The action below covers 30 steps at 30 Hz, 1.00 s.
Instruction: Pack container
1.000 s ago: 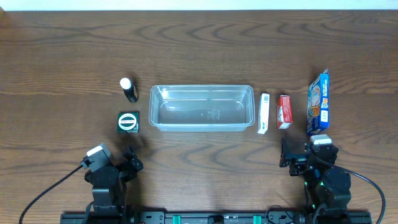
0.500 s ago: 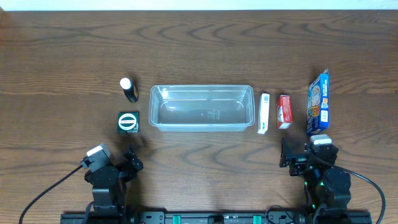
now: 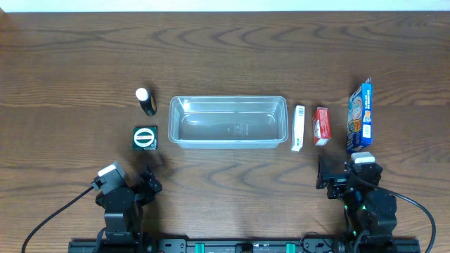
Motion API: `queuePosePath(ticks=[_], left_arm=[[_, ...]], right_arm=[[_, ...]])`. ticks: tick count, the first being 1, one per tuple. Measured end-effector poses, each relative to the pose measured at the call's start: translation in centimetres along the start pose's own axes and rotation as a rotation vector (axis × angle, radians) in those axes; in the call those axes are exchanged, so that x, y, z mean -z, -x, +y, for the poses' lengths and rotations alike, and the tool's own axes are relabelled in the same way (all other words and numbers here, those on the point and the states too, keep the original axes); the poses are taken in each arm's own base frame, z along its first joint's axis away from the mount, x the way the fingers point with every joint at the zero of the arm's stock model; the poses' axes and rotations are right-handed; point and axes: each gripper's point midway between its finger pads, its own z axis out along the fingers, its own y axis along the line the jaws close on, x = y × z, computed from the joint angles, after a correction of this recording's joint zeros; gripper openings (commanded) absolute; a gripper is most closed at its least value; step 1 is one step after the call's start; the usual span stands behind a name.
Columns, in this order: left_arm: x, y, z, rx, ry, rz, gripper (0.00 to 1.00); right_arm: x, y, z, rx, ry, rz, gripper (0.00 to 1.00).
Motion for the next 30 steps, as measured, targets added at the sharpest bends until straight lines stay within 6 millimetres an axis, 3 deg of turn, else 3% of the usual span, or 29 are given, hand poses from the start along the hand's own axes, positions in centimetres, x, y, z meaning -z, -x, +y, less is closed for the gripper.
queuePosePath(ticks=[13,17,20,25,30], left_arm=[[0.0,0.0,0.0,0.000,0.001,0.000,0.98],[0.0,0.0,0.0,0.000,0.000,0.000,0.98],[0.0,0.0,0.0,0.000,0.000,0.000,0.98],[0.0,0.0,0.0,0.000,0.000,0.000,0.98],[0.0,0.0,0.0,0.000,0.001,0.001,0.98]], right_arm=[[0.0,0.8,1.0,-0.057,0.059,-0.030,0.99],[0.3,2.2,1.8,-0.092,0.108,-0.081,0.99],[1.0,4.3,2.1,-0.121,0.129,-0.117,0.99],[3.1,10.9,1.8,-0.142,0.105,-0.146,0.99],[1.4,14.3,0.3,-0.160,-0.001,0.060,0.99]])
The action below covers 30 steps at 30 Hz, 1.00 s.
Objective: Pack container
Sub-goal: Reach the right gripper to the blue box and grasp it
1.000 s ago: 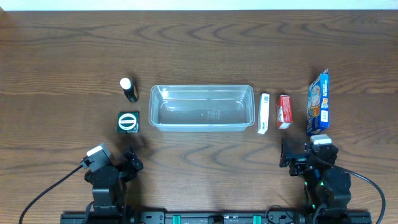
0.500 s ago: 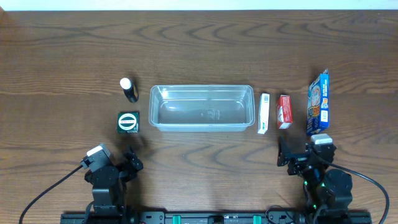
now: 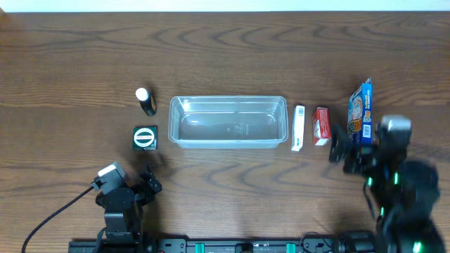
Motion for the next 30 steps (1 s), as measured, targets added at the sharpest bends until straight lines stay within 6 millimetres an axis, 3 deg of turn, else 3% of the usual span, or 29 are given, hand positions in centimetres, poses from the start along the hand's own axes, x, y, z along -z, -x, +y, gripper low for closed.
queuePosePath(ticks=[5,12,14,18,22,26,30], left_arm=[[0.0,0.0,0.0,0.000,0.000,0.000,0.98],[0.0,0.0,0.0,0.000,0.000,0.000,0.98],[0.0,0.0,0.0,0.000,0.000,0.000,0.98],[0.0,0.0,0.0,0.000,0.000,0.000,0.98],[0.0,0.0,0.0,0.000,0.000,0.000,0.98],[0.0,0.0,0.0,0.000,0.000,0.000,0.98],[0.0,0.0,0.0,0.000,0.000,0.000,0.98]], right_arm=[[-4.3,1.9,-1.2,0.022,-0.125,0.252,0.99],[-9.8,3.0,-2.1,0.051,-0.178,0.410,0.99],[-10.7,2.1,-3.6,0.023,-0.219,0.451,0.99],[-11.5,-1.4,-8.6,-0.112,-0.360,0.586,0.90],[-12.3,-4.0,-11.8,-0.199,-0.442,0.674,0.91],[-13.2,-5.8,-12.5,-0.216,-0.459,0.731,0.91],[-14.2,-7.3,-12.8,-0.224,-0.468,0.777,0.76]])
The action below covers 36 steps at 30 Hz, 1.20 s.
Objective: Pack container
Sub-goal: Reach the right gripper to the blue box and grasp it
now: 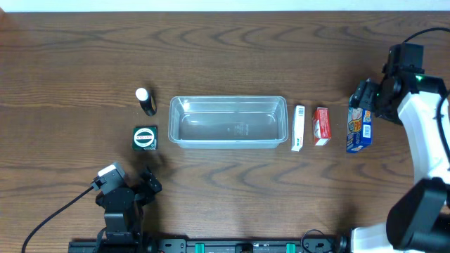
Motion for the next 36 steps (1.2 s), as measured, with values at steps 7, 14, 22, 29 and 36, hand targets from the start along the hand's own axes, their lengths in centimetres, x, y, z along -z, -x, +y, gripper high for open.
queuePosePath(ticks=[7,14,22,29,36], left_arm=[[0.0,0.0,0.0,0.000,0.000,0.000,0.98],[0.0,0.0,0.0,0.000,0.000,0.000,0.98],[0.0,0.0,0.0,0.000,0.000,0.000,0.98],[0.0,0.0,0.0,0.000,0.000,0.000,0.98],[0.0,0.0,0.0,0.000,0.000,0.000,0.98]], right_arm=[[-3.2,-1.0,0.1,0.002,-0.023,0.088,0.57],[-3.8,-0.9,0.2,-0.021,-0.024,0.089,0.40],[-3.8,-1.1,0.2,-0.027,-0.026,0.096,0.13],[-3.7,-1.3,0.1,-0.032,-0.029,0.105,0.15],[-0.7,-0.7,1.1,-0.004,0.050,0.042,0.05]])
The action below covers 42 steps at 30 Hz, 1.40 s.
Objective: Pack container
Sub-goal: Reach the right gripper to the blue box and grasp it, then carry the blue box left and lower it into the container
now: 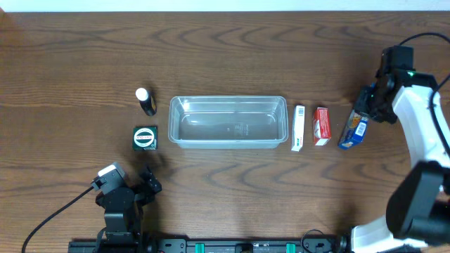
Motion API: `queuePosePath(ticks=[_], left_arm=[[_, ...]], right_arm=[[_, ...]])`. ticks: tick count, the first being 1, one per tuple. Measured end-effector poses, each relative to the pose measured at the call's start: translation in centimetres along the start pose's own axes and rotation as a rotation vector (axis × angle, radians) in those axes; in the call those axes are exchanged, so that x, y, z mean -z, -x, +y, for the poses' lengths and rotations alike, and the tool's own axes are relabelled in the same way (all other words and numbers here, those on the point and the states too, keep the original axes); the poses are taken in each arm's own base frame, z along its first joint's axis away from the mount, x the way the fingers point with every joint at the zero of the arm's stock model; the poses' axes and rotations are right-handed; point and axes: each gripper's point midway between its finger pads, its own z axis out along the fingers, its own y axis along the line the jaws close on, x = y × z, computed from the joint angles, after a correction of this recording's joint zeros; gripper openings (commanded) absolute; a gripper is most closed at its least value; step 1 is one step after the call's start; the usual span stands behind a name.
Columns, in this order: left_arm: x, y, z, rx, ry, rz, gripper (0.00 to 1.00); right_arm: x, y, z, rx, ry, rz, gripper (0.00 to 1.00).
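A clear plastic container (228, 121) lies open at the table's middle. Left of it are a black bottle with a white cap (145, 100) and a small green-and-black box (145, 137). Right of it lie a white box (298, 128) and a red box (321, 126). Further right, the blue box (351, 133) leans tilted, its upper end under my right gripper (367, 105), which is shut on it. My left gripper (150, 183) rests near the front edge, its fingers apart and holding nothing.
The arm bases and their cables sit along the front edge (225, 246). The wooden table (225, 49) stretches wide behind the container. My right arm (422, 133) reaches along the right side.
The blue box lay straight with my right gripper over its top end. Now the box is tilted, its lower end swung toward the red box, with the gripper shut on it.
Both arms first rested at the front edge. Then my right arm stood beside the blue box, and later its gripper was over the box's far end. Now it holds that end and the box is tilted. The left arm has stayed put.
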Motion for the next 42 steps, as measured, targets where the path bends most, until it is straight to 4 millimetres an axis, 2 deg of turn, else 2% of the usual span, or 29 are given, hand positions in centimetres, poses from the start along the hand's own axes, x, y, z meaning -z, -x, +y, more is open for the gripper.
queuePosePath(ticks=[1,3,5,9,13,17,21,25,28,34,37,42], left_arm=[[0.0,0.0,0.0,0.000,0.000,0.000,0.98],[0.0,0.0,0.0,0.000,0.000,0.000,0.98],[0.0,0.0,0.0,0.000,0.000,0.000,0.98],[0.0,0.0,0.0,0.000,0.000,0.000,0.98],[0.0,0.0,0.0,0.000,0.000,0.000,0.98],[0.0,0.0,0.0,0.000,0.000,0.000,0.98],[0.0,0.0,0.0,0.000,0.000,0.000,0.98],[0.0,0.0,0.0,0.000,0.000,0.000,0.98],[0.0,0.0,0.0,0.000,0.000,0.000,0.98],[0.0,0.0,0.0,0.000,0.000,0.000,0.98],[0.0,0.0,0.0,0.000,0.000,0.001,0.98],[0.0,0.0,0.0,0.000,0.000,0.000,0.98]], right_arm=[[1.4,0.3,0.6,0.016,0.031,-0.035,0.01],[4.2,0.9,1.7,0.057,0.076,-0.108,0.01],[8.1,1.4,3.4,0.121,0.136,-0.215,0.01],[14.9,0.5,7.5,0.310,0.249,-0.396,0.01],[19.0,-2.3,12.6,0.581,0.356,-0.510,0.01],[20.6,-5.7,18.1,0.890,0.441,-0.576,0.01],[20.5,-9.4,22.5,1.252,0.475,-0.618,0.01],[18.2,-12.2,25.4,1.597,0.459,-0.618,0.01],[15.3,-12.6,26.6,1.756,0.423,-0.590,0.01],[9.8,-12.8,27.9,1.943,0.367,-0.506,0.01],[8.1,-12.8,28.4,1.991,0.356,-0.486,0.01],[6.7,-12.9,28.8,2.023,0.348,-0.470,0.04]])
